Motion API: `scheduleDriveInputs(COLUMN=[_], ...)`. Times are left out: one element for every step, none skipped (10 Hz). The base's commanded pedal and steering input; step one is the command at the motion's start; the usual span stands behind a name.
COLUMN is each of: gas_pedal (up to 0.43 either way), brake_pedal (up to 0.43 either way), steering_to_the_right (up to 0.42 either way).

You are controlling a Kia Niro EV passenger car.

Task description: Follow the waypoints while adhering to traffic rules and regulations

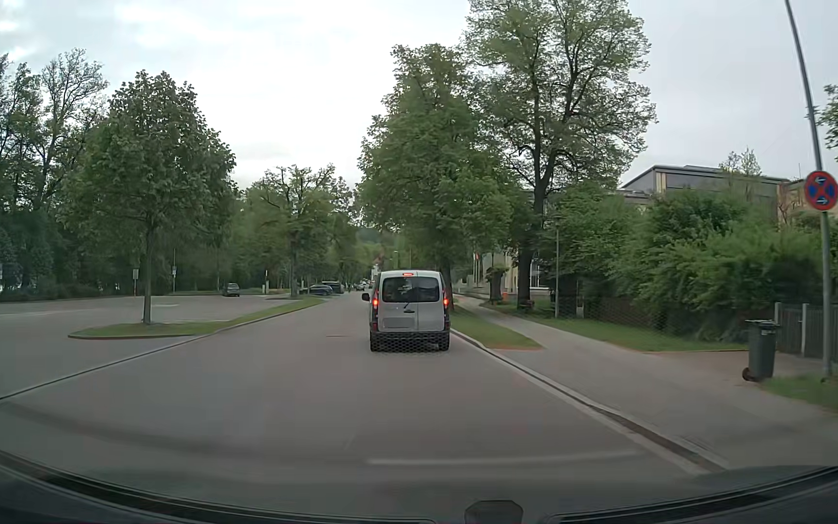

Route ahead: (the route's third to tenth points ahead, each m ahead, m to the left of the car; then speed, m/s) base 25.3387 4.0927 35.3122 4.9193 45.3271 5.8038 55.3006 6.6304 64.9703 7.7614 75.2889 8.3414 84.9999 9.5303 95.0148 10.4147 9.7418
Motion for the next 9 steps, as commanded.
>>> scheduleDriveInputs(gas_pedal=[0.0, 0.0, 0.0, 0.0, 0.0, 0.0, 0.0, 0.0, 0.0], brake_pedal=[0.0, 0.0, 0.0, 0.0, 0.0, 0.0, 0.0, 0.0, 0.0], steering_to_the_right=[-0.047, -0.047, -0.047, -0.045, -0.04, -0.036, -0.032, -0.028, -0.024])
